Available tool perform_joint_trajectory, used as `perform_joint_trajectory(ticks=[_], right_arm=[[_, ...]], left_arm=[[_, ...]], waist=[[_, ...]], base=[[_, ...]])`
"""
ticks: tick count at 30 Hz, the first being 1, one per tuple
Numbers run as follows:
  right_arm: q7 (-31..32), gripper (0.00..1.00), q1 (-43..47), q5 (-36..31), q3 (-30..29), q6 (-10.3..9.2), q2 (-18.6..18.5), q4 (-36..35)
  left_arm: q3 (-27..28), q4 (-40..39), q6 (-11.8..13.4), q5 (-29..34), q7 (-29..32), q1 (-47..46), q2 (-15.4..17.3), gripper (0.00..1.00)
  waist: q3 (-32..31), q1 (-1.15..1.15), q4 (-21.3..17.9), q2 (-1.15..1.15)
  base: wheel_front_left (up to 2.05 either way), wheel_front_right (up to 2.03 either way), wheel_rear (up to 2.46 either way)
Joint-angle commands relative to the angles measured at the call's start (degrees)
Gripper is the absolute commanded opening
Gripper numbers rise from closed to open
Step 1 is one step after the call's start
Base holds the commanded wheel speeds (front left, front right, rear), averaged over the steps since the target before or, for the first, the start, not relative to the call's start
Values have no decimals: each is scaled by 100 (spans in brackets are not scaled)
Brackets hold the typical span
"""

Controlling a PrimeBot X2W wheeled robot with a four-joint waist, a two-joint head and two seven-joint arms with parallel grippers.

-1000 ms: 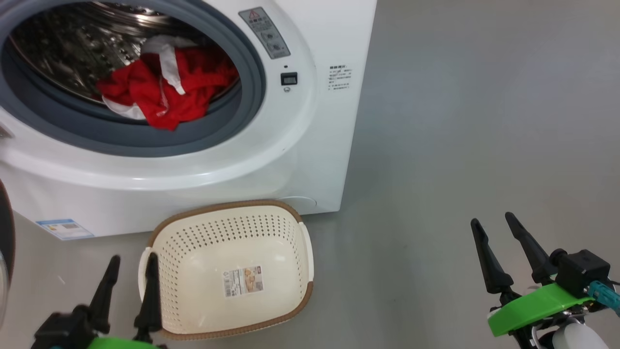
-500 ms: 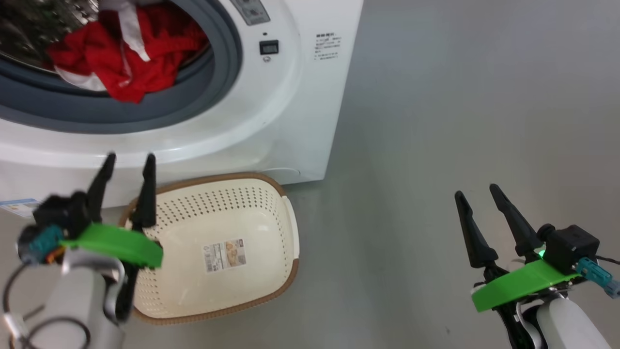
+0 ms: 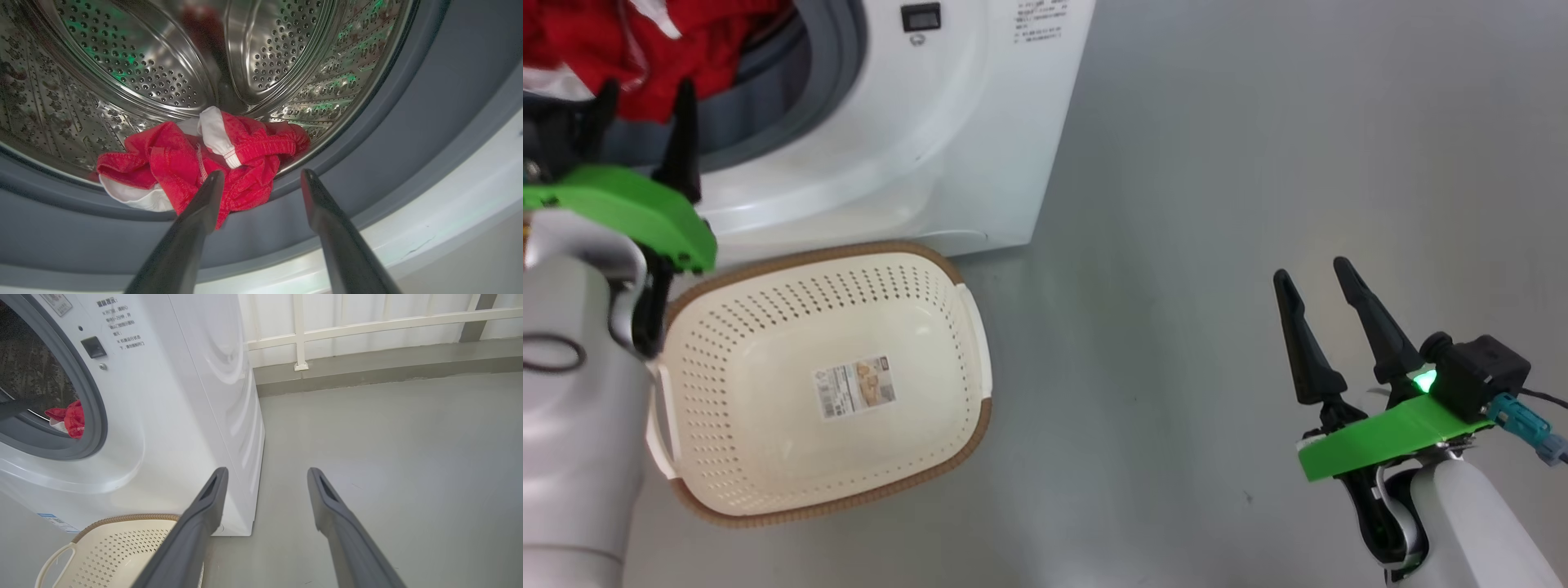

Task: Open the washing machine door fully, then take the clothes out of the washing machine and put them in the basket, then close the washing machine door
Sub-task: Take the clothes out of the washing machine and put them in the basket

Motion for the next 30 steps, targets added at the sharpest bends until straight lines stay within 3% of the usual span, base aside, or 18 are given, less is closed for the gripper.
perform_joint_trajectory(ticks=[1, 14, 30], right_arm=[[-37, 100, -85, 20, 135, 36, -7, -155], [-37, 100, -359, 80, 296, 36, 147, -196], [-37, 100, -498, 94, 307, 36, 233, -281]], left_arm=[[78, -13, -32, -1, 14, -206, 279, 100], [-513, 1159, -32, 69, 460, -1522, 568, 100], [-1090, 1800, -32, 107, 598, -2284, 916, 100]], waist=[[210, 0, -117, 0], [687, 0, -421, 0], [1011, 0, -665, 0]], base=[[0, 0, 0], [0, 0, 0], [0, 0, 0]])
